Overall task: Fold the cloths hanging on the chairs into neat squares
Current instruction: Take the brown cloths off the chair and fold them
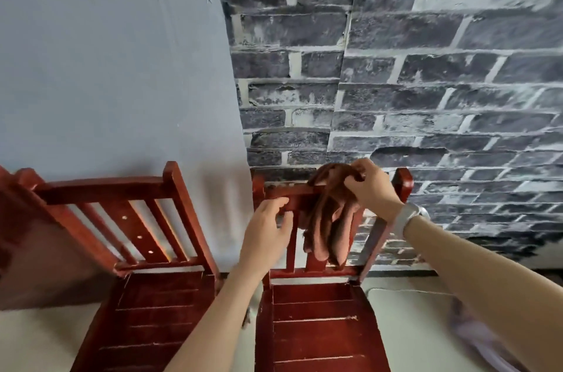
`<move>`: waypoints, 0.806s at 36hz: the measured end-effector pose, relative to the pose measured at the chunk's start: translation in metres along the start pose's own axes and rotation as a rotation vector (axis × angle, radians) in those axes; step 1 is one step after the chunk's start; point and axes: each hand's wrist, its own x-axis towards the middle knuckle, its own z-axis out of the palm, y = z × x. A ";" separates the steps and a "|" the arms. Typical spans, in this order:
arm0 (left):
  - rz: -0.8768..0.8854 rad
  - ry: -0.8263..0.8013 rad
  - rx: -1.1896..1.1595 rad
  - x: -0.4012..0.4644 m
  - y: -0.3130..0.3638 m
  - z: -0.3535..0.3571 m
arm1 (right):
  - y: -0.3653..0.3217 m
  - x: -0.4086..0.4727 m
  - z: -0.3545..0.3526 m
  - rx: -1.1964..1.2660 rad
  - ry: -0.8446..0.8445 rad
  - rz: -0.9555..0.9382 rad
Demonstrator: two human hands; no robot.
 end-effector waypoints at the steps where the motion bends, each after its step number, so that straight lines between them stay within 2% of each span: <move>1: 0.025 -0.007 -0.033 0.005 0.008 0.003 | -0.003 -0.001 -0.012 0.060 0.047 0.016; 6: 0.222 0.026 -0.174 0.030 0.065 0.016 | -0.017 -0.013 -0.071 0.228 0.262 -0.007; 11: 0.368 0.061 -0.277 0.045 0.136 0.023 | -0.028 -0.040 -0.125 0.414 0.333 -0.095; 17: 0.397 -0.001 -0.278 0.052 0.194 0.045 | -0.009 -0.071 -0.166 0.555 0.279 -0.062; 20: 0.390 -0.037 -0.280 0.050 0.207 0.057 | 0.014 -0.082 -0.184 0.870 0.104 0.050; 22: 0.406 -0.048 -0.271 0.048 0.215 0.062 | 0.030 -0.090 -0.197 0.974 0.000 0.121; 25: 0.403 -0.057 -0.247 0.051 0.226 0.066 | 0.056 -0.098 -0.211 0.836 -0.003 0.180; 29: 0.385 0.006 -0.201 0.062 0.234 0.070 | 0.078 -0.100 -0.228 0.430 0.231 0.192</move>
